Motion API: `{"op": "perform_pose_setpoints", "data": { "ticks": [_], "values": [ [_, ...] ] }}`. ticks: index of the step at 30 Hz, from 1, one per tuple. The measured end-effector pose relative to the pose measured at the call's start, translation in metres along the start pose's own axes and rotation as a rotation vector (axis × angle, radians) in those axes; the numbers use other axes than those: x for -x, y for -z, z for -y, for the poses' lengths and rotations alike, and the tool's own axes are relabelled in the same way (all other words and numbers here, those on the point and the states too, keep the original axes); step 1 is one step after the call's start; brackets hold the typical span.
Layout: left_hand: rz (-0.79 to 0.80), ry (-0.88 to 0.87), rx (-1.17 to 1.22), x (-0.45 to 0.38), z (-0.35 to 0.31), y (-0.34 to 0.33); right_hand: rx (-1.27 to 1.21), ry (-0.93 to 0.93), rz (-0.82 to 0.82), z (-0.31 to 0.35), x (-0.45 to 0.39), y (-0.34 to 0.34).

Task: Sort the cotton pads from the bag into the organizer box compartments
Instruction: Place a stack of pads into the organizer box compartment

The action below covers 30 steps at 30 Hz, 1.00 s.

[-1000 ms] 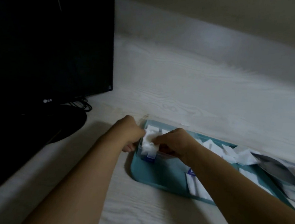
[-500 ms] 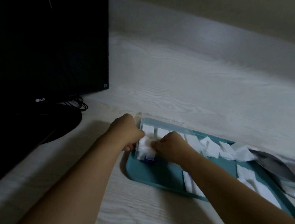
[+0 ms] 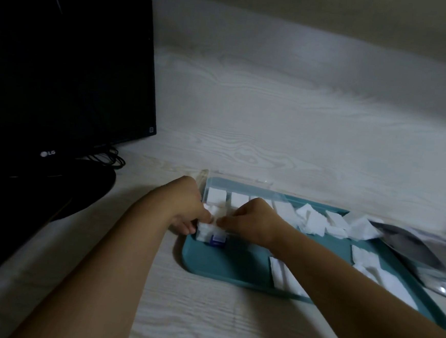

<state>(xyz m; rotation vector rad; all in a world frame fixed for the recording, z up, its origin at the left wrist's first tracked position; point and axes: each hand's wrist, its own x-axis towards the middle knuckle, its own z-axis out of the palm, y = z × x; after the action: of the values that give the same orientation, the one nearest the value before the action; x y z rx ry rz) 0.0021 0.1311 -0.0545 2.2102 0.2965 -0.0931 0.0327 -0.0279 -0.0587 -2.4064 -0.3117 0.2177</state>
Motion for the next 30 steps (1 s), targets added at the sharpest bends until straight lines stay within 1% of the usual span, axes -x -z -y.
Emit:
{"op": "perform_pose_setpoints", "data": {
  "ticks": [2, 5, 7, 9, 11, 13, 16, 18, 21, 23, 25, 26, 28, 29, 30],
  "values": [
    [-0.001, -0.011, -0.014, 0.003, -0.002, -0.001, 0.012, 0.004, -0.007, 0.000, 0.000, 0.000],
    [-0.071, -0.051, -0.101, 0.007, -0.006, -0.005, 0.022, -0.011, -0.062, -0.001, -0.002, -0.002],
    [-0.148, -0.124, -0.221, 0.010, -0.008, -0.007, 0.021, -0.010, -0.106, -0.001, -0.003, -0.004],
    [-0.225, -0.220, -0.396, 0.013, -0.010, -0.006, 0.020, -0.001, -0.138, -0.002, -0.004, -0.006],
    [-0.270, -0.265, -0.521, 0.015, -0.012, -0.005, 0.025, 0.000, -0.146, -0.003, -0.005, -0.008],
    [-0.270, -0.251, -0.586, 0.013, -0.011, -0.005, 0.006, 0.010, -0.159, -0.005, -0.005, -0.008],
    [-0.244, -0.203, -0.615, 0.011, -0.010, -0.007, -0.114, 0.042, -0.210, -0.008, -0.003, -0.004],
    [-0.227, -0.193, -0.627, 0.011, -0.008, -0.008, -0.231, 0.098, -0.284, -0.010, 0.002, 0.003],
    [-0.247, -0.220, -0.657, 0.011, -0.009, -0.009, -0.340, 0.245, -0.456, -0.015, 0.019, 0.025],
    [-0.307, -0.247, -0.663, 0.012, -0.012, -0.008, -0.320, 0.331, -0.570, -0.023, 0.033, 0.046],
    [-0.407, -0.288, -0.670, 0.016, -0.019, -0.008, -0.233, 0.384, -0.649, -0.040, 0.042, 0.068],
    [-0.479, -0.332, -0.676, 0.019, -0.023, -0.008, -0.190, 0.397, -0.654, -0.050, 0.046, 0.076],
    [-0.618, -0.496, -0.639, 0.027, -0.033, -0.013, -0.104, 0.411, -0.589, -0.069, 0.055, 0.086],
    [-0.624, -0.593, -0.583, 0.033, -0.039, -0.018, -0.043, 0.418, -0.529, -0.078, 0.058, 0.088],
    [-0.571, -0.678, -0.541, 0.041, -0.047, -0.025, 0.025, 0.425, -0.451, -0.087, 0.062, 0.091]
  ]
}}
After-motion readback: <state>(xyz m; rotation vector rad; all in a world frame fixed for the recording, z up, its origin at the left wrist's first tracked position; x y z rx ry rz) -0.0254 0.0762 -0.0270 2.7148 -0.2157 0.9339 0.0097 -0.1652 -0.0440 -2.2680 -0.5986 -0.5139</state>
